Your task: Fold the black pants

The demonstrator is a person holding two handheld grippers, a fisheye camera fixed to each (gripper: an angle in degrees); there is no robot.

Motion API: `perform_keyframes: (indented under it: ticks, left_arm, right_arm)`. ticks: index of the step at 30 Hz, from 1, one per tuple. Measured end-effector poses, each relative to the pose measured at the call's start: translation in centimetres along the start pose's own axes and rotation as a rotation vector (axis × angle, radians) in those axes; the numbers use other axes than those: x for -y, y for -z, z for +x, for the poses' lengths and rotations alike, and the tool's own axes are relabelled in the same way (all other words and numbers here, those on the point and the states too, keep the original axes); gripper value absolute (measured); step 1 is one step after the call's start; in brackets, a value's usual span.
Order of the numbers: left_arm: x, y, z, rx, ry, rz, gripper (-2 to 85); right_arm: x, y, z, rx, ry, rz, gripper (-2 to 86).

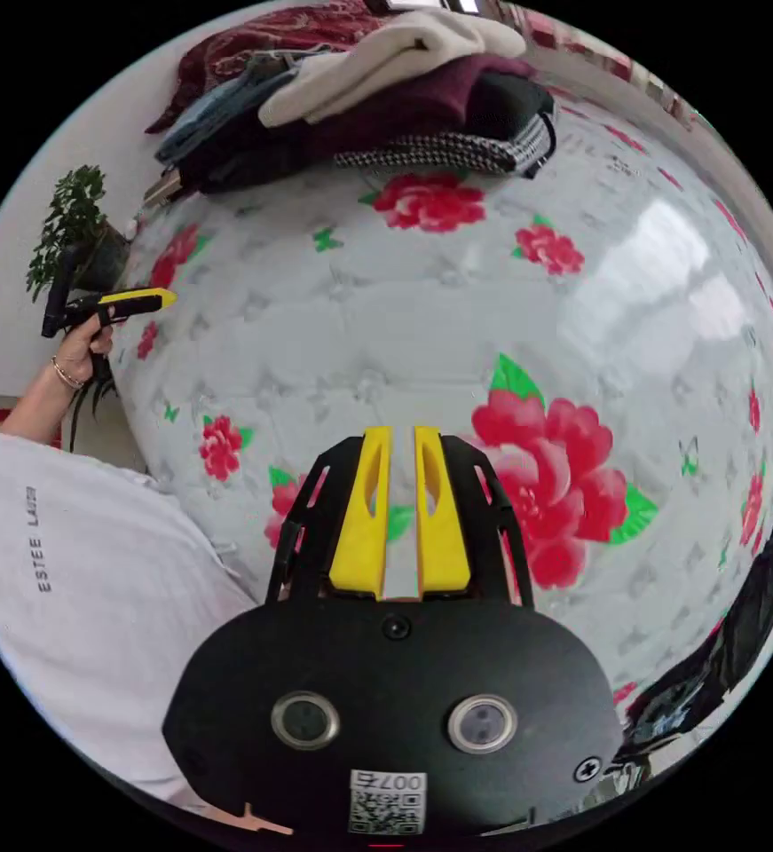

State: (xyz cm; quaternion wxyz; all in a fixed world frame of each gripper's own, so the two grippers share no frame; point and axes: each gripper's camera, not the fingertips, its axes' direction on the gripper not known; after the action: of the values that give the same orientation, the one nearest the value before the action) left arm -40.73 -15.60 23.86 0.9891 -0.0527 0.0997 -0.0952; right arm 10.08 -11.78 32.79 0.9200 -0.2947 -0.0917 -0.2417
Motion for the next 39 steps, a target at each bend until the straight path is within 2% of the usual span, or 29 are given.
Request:
perform_keyframes:
  ticks: [2, 3, 4, 9, 10, 13, 15, 19, 21, 24, 27, 29, 32, 34, 37, 39]
  left_arm:
    - [-1.2, -2.3, 5.3, 0.108, -0.091, -0.089, -0.2]
    - [-1.8, -2.7, 8.4, 0.212, -0.146, -0.068, -0.6]
    - [-2.1, -3.2, 11.3, 0.234, -0.241, -0.088, -0.8]
    - [-0.8, -4.3, 18.3, 0.135, -0.337, -0.113, -1.0]
    - [-0.3, -4.7, 19.6, 0.107, -0.328, -0.116, -1.0]
    - [0.5, -6.5, 22.8, 0.103, -0.26, -0.151, -1.0]
    - [0.4, -7.9, 24.5, 0.125, -0.202, -0.169, -1.0]
    - [-1.3, -8.7, 26.4, 0.251, -0.008, -0.032, -1.0]
    - [-1.4, -9.0, 26.5, 0.258, 0.034, -0.011, -1.0]
    - [0.1, -9.5, 26.6, 0.273, 0.089, -0.083, -1.0]
    - [2.2, -10.2, 26.8, 0.305, 0.147, -0.2, -1.0]
    - [2.8, -10.3, 27.3, 0.27, 0.187, -0.23, -1.0]
    - [2.5, -9.5, 29.1, 0.112, 0.293, -0.135, -1.0]
    - [1.8, -9.8, 31.1, -0.012, 0.335, -0.116, -1.0]
    - [1.4, -10.7, 33.7, -0.028, 0.292, -0.19, -1.0]
    - [1.4, -10.7, 34.9, 0.027, 0.233, -0.232, -1.0]
  right_arm:
    - [-5.7, 0.1, 1.2, -0.078, -0.096, -0.044, 1.7]
    - [-6.9, 0.3, 1.4, -0.087, -0.116, -0.043, 1.5]
    - [-9.0, 0.5, 1.7, -0.103, -0.147, -0.042, 1.0]
    - [-14.0, -1.9, 1.9, -0.151, -0.159, -0.081, 0.0]
    - [-14.5, -3.0, 1.8, -0.146, -0.146, -0.092, -0.1]
    - [-16.1, -2.8, 1.3, -0.142, -0.08, 0.067, -0.2]
    - [-16.8, -2.6, 2.0, -0.067, -0.08, 0.135, -0.2]
    - [-17.5, -2.7, 5.3, 0.192, -0.185, 0.191, 0.0]
    - [-18.6, -2.3, 6.8, 0.173, -0.263, 0.245, 0.3]
    - [-23.2, -0.2, 11.0, 0.121, -0.413, 0.41, 1.7]
    - [-30.9, 2.4, 17.5, 0.007, -0.686, 0.571, 3.2]
    - [-38.5, 4.7, 23.2, -0.133, -0.959, 0.657, 4.3]
    - [-47.2, 7.8, 29.0, -0.34, -1.232, 0.715, 6.1]
    - [-51.0, 9.6, 32.0, -0.455, -1.33, 0.716, 7.4]
    - [-54.5, 11.2, 37.2, -0.559, -1.427, 0.616, 9.1]
    - [-55.4, 11.6, 40.0, -0.525, -1.436, 0.579, 9.8]
